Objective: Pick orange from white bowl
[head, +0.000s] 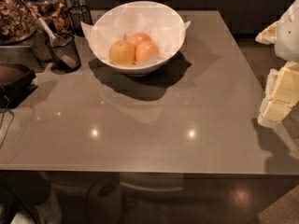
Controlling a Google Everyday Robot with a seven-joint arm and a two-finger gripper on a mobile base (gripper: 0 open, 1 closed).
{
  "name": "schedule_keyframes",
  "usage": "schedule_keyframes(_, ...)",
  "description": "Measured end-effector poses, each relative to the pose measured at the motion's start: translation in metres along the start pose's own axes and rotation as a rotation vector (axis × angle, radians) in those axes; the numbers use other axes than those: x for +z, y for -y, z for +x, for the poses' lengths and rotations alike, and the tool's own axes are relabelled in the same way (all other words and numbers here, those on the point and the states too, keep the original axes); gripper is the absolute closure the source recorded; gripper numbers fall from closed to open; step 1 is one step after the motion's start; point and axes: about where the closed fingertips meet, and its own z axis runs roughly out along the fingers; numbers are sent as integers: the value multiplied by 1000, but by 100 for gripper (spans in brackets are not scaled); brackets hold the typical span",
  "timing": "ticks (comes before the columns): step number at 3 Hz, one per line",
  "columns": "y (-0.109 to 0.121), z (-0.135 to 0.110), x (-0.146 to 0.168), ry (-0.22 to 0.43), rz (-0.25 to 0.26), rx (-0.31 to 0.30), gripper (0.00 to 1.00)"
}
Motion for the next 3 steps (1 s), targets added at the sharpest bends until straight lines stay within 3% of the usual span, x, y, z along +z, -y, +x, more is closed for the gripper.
schedule_keyframes(2,4,-5,-1,4,18,29,0)
schedule_keyframes(3,49,-55,15,-15,-8,67,0)
